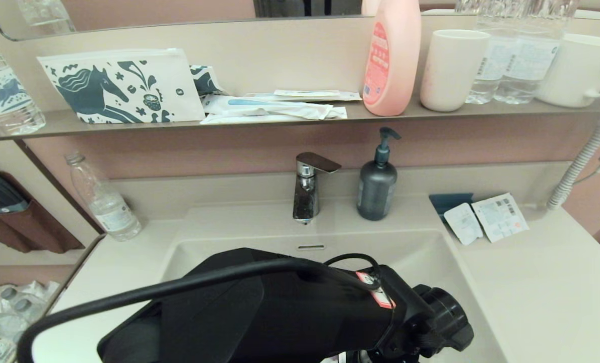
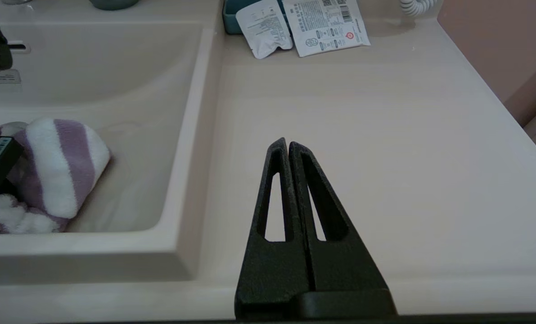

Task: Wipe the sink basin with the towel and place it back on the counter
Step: Wipe the sink

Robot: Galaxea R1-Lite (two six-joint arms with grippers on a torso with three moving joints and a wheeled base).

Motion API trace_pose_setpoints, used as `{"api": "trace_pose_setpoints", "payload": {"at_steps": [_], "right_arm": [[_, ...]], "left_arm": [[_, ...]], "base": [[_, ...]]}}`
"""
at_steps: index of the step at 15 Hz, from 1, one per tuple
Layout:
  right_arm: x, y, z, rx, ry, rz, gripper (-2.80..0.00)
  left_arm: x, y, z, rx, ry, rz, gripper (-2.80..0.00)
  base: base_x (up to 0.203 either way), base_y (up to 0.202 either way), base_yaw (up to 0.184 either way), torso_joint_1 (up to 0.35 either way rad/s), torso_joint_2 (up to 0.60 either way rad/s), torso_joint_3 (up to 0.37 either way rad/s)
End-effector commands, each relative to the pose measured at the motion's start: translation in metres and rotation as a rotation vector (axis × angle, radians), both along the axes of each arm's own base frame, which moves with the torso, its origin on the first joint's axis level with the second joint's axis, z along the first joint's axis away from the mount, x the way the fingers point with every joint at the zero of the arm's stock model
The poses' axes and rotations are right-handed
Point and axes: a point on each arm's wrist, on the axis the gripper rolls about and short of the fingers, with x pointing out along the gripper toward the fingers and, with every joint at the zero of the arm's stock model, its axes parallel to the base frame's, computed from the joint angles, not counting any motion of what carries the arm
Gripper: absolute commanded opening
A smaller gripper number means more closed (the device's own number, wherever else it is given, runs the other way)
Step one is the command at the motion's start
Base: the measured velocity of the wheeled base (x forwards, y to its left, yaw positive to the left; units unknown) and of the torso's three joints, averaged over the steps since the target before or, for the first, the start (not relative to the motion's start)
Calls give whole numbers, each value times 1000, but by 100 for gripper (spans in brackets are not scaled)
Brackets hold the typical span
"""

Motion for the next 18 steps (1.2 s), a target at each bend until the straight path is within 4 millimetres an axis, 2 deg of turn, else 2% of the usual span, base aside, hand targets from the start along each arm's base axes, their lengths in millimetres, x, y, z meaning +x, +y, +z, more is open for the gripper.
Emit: {"api": "trace_pose_setpoints", "payload": {"at_steps": [1,9,14,16,18], "right_arm": [[0,0,0,0,1,1,-280],[0,0,0,0,1,1,-280],[0,0,0,0,0,1,-280],[0,0,0,0,0,1,-280],[0,0,0,0,1,1,-280]], "left_arm": [[6,16,5,21,7,36,-280],[5,72,7,114,15,103,-280],[-8,121,-12,156,2,91,-280],[-14,140,-12,155,-2,73,-280],[-12,158,-5,147,-13,50,-280]], "base": [[0,0,0,0,0,0],[0,0,0,0,0,0],[0,0,0,0,0,0],[0,0,0,0,0,0],[0,0,0,0,0,0]]}}
